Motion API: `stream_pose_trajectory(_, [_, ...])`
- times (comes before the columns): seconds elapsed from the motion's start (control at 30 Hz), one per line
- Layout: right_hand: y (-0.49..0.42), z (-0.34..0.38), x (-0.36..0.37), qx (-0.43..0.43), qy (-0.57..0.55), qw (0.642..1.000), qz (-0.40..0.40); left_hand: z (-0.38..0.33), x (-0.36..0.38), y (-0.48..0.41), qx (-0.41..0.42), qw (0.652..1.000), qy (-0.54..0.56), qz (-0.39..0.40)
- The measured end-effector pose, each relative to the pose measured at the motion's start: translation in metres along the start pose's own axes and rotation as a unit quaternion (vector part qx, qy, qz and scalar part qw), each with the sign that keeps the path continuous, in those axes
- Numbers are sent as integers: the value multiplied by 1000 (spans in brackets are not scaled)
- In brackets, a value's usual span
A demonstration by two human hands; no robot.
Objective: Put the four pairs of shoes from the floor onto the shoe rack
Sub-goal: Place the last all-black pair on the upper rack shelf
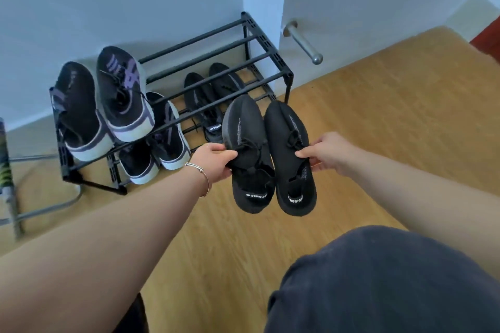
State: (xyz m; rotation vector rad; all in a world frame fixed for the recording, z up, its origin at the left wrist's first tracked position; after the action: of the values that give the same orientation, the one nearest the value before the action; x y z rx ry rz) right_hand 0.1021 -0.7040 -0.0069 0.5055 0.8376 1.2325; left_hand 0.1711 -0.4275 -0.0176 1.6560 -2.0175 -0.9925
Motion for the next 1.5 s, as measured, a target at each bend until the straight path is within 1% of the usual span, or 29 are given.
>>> stream_pose_trajectory(0.07, [4,9,11,16,6,1000,14,-5,-4,5,6,1000,-21,-7])
stream_pose_trajectory(0.1, [7,12,18,23,4,1000,21,-4,-3,6,6,999,-51,-3])
stream_pose_trajectory(0.17, [15,14,35,34,-22,999,32,0,2,8,4,995,-96,7])
stream_pose_trajectory(0.23, [16,16,49,32,-46,998,37,4,15,5,-2,995,-92,26])
stream_pose_trajectory(0.3, [5,14,61,17,-31,998,47,10,25,-3,2,995,-92,30])
stream_pose_trajectory(0.4, [-12,7,67,7,7,999,50,18,22,-14,10,994,-113,-7])
stream_pose_trajectory(0.5, [-24,-11,61,17,24,998,50,32,10,-26,-7,988,-135,-68])
stream_pose_trajectory(0.6, [-35,-26,50,21,17,999,47,51,12,-28,-29,984,-139,-107])
stream_pose_trajectory(0.7, [-47,-32,42,18,9,999,50,64,23,-33,-44,983,-134,-120])
stream_pose_trajectory(0.87, [-66,-31,32,-1,3,998,69,75,40,-49,-59,987,-104,-110])
stream_pose_trajectory(1.03, [-83,-29,23,-17,25,997,75,76,47,-57,-73,984,-77,-145])
stream_pose_trajectory(1.13, [-87,-30,23,-21,31,996,79,76,46,-59,-76,982,-81,-154])
stream_pose_trajectory(1.33, [-81,-30,22,-23,23,997,75,76,41,-61,-86,984,-60,-143])
stream_pose_trajectory(1.5, [-59,-23,12,-31,-1,998,61,61,33,-37,-88,990,-37,-108])
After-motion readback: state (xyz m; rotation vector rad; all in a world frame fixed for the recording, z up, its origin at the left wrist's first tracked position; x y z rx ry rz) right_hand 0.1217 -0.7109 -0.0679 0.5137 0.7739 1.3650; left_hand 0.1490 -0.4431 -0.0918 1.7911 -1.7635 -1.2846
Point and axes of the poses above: each hand's wrist, its own y-axis away from the middle knuckle, its own x-axis out of the palm, z = x × y, the point moved 3 cm from there along -y, towards the middle knuckle, and after that the axes turned 4 degrees about -y, right-handed, at the moved point
